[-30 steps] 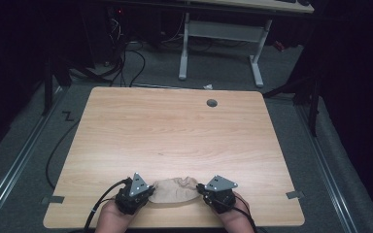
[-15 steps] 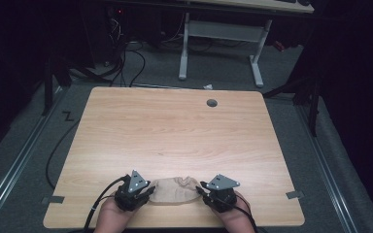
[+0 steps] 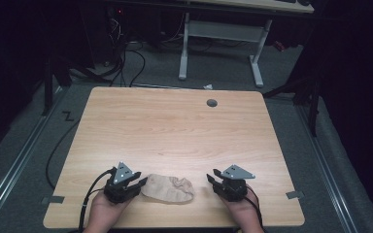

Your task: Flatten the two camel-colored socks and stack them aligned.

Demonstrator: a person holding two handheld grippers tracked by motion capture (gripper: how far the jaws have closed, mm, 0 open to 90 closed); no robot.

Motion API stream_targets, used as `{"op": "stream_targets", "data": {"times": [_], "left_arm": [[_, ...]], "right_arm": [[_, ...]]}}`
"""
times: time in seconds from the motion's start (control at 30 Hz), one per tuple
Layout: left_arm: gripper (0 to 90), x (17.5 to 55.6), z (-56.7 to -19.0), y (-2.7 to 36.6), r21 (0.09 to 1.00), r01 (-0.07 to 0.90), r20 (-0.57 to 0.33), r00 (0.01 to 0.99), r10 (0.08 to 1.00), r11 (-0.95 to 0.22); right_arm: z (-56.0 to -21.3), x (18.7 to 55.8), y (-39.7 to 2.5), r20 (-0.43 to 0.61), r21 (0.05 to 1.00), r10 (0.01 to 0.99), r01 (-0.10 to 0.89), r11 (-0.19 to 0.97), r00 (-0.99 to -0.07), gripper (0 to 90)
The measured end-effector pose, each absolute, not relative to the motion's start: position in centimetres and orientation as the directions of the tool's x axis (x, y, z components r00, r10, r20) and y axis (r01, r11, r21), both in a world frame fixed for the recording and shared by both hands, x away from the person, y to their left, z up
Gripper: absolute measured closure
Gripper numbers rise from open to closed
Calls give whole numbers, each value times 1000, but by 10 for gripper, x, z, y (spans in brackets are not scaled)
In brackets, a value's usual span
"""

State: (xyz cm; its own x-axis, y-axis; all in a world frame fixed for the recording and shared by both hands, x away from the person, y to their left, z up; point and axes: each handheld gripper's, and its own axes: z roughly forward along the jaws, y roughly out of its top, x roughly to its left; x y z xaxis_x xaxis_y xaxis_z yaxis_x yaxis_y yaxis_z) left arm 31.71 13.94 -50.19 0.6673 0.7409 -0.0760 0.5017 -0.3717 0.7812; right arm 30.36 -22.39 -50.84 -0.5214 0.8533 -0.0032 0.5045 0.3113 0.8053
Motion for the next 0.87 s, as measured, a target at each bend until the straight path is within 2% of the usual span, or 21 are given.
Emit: {"op": "stream_targets", "data": {"times": [0.07, 0.17, 0.3, 0.43, 0.6, 0.67, 0.77, 0.87], "left_arm": [[624, 316, -502, 138, 777, 503, -78, 673, 735, -379], [581, 312, -498, 134, 783, 509, -125, 693, 710, -359], [567, 309, -484, 139, 825, 443, -54, 680, 731, -351], [552, 326, -488, 169, 818, 492, -85, 617, 782, -299], [493, 348, -509, 199, 768, 553, -31, 536, 844, -323], [481, 354, -516, 206, 753, 576, -19, 503, 864, -318], [481, 360, -518, 215, 752, 604, -64, 468, 882, -265], [481, 358, -516, 212, 755, 598, -69, 482, 874, -270]], "right_arm": [[-509, 305, -227, 1, 807, 858, 507, 303, -514, 647], [-510, 304, -226, -3, 804, 859, 509, 306, -512, 648], [-509, 303, -224, -16, 806, 858, 501, 315, -513, 649], [-510, 303, -225, -16, 804, 860, 504, 315, -511, 648], [-511, 305, -228, -13, 801, 864, 512, 310, -503, 646], [-513, 306, -229, -13, 799, 866, 516, 309, -499, 645], [-514, 306, -229, -14, 793, 867, 523, 314, -499, 645], [-515, 307, -227, -21, 789, 862, 522, 325, -506, 640]]}}
